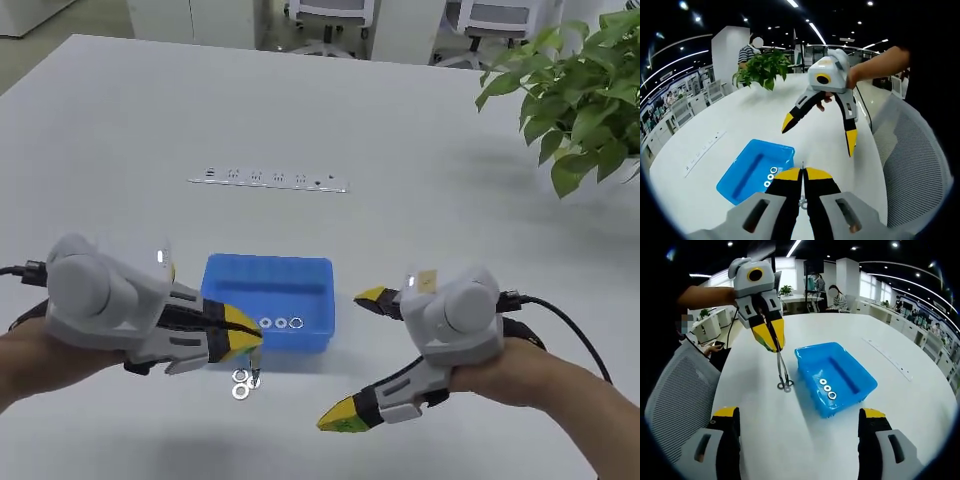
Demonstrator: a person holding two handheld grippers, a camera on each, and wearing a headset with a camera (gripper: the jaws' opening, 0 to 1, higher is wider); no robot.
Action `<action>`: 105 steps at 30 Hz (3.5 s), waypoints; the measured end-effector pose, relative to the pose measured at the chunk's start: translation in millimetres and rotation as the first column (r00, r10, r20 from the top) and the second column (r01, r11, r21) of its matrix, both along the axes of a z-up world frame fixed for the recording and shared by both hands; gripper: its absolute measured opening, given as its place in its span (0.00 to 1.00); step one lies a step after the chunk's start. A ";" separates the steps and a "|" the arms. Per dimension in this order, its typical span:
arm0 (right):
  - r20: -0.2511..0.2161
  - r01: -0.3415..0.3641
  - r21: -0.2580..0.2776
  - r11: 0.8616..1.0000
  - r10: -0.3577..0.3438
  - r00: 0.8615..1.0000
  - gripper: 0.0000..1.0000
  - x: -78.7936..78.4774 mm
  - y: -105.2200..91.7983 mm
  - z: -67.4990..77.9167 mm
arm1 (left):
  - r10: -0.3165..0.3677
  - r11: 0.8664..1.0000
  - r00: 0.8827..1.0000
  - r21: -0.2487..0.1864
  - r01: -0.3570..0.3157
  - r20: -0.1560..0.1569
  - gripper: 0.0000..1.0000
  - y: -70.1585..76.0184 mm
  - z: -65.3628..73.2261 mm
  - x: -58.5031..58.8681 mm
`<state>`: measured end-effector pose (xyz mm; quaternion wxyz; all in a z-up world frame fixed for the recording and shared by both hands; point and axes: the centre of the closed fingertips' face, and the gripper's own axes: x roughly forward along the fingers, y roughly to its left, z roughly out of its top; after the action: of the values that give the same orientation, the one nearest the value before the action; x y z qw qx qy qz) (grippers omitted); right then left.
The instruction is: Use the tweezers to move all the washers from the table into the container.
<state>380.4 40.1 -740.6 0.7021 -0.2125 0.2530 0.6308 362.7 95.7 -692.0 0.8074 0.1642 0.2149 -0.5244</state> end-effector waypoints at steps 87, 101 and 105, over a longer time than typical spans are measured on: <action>0.146 -0.457 -0.101 0.884 0.468 0.872 0.10 -31.5 82.5 -24.4 | -0.080 0.994 0.997 0.073 0.079 0.007 0.05 -1.0 -5.2 -8.1; 0.119 -0.427 -0.093 0.900 0.435 0.892 0.08 -31.1 81.4 -23.5 | -0.072 0.995 0.997 0.076 0.072 0.003 0.06 -1.4 -5.0 -8.1; 0.116 -0.423 -0.088 0.902 0.431 0.895 0.08 -30.9 81.2 -22.9 | -0.063 0.996 0.998 0.067 0.063 0.000 0.06 -0.7 -4.2 -7.9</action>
<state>349.5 121.2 -763.4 0.5549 -0.3256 0.1720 0.7460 354.8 95.0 -696.2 0.7847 0.1984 0.2265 -0.5418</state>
